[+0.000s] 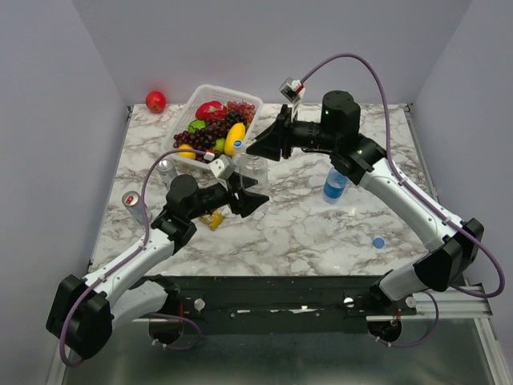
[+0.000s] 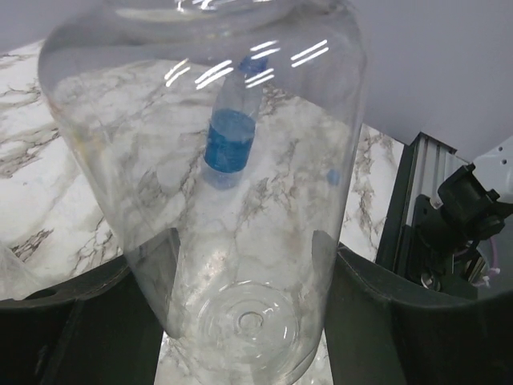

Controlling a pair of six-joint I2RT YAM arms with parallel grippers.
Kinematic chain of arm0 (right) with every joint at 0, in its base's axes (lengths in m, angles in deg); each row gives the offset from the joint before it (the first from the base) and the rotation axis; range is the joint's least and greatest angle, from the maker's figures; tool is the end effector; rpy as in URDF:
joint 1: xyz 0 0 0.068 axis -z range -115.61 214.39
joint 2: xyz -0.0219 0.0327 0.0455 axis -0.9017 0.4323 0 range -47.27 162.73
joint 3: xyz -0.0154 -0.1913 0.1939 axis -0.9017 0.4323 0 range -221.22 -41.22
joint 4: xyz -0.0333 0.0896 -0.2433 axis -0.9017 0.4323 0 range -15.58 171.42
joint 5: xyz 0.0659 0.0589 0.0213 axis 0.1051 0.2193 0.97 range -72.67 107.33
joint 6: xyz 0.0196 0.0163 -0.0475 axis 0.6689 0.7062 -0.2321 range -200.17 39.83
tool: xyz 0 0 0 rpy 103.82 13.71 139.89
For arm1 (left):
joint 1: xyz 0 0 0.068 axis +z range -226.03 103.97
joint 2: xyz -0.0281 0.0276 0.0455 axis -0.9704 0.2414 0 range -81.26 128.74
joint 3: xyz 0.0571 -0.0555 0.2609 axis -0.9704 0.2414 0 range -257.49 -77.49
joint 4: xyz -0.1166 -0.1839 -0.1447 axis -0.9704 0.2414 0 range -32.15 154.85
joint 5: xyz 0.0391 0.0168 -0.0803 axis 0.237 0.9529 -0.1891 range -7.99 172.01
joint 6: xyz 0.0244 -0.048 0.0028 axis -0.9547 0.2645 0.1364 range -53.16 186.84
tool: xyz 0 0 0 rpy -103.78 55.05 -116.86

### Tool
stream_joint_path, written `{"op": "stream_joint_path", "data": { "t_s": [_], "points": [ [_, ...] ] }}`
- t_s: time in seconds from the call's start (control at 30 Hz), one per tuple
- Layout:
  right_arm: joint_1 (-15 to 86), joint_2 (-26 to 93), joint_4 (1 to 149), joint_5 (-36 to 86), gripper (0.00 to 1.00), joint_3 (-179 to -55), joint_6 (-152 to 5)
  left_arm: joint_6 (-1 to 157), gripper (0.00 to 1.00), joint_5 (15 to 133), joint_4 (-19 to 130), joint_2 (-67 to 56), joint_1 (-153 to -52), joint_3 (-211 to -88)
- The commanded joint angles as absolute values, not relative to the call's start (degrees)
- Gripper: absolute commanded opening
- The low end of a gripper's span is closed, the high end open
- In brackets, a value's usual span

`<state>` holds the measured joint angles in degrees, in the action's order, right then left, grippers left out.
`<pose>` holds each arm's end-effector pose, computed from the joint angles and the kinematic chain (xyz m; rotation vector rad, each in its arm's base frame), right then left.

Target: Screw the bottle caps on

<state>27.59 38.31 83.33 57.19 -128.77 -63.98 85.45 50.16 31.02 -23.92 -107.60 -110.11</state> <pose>0.2611 0.2236 0.4329 -0.8634 1.6165 1.2556 0.1856 -0.1361 0.2916 0.6441 1.5192 -1.1051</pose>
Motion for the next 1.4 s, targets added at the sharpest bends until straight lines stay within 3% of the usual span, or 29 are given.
{"op": "stream_joint_path", "data": {
  "t_s": [0.0,0.4,0.67,0.77,0.9,1.0,1.1,1.23,1.37],
  "points": [
    [28.4,38.3,82.9,51.9,0.0,-127.4,-57.0,90.3,0.0,56.4,23.2,-23.6,-105.4,-115.0],
    [26.2,43.9,75.9,49.4,0.0,-132.2,-49.7,99.3,0.0,64.0,26.9,-20.5,-105.2,-124.1],
    [26.2,43.4,76.9,50.6,0.03,-132.5,-57.5,92.1,0.0,63.4,30.7,-21.4,-105.0,-120.6],
    [26.2,41.5,78.1,52.7,0.14,-131.2,-62.3,89.4,0.0,62.7,31.8,-22.3,-104.9,-118.5],
    [26.2,39.0,79.7,53.9,0.47,-130.4,-67.1,86.2,0.0,62.1,34.0,-23.0,-104.8,-115.2],
    [26.2,37.2,82.3,53.5,0.6,-132.1,-71.0,82.1,0.0,61.5,36.0,-23.9,-104.8,-112.9],
    [26.2,35.9,88.1,50.1,0.68,-135.3,-76.6,77.9,0.0,62.1,40.0,-24.4,-104.8,-111.9],
    [26.2,34.8,97.2,46.7,0.71,-137.0,-87.3,67.2,0.0,62.8,45.1,-25.7,-104.8,-111.3],
    [26.2,36.1,112.3,55.4,0.72,-140.4,-109.6,51.3,0.0,55.0,53.7,-27.4,-104.8,-111.6]
  ]
}}
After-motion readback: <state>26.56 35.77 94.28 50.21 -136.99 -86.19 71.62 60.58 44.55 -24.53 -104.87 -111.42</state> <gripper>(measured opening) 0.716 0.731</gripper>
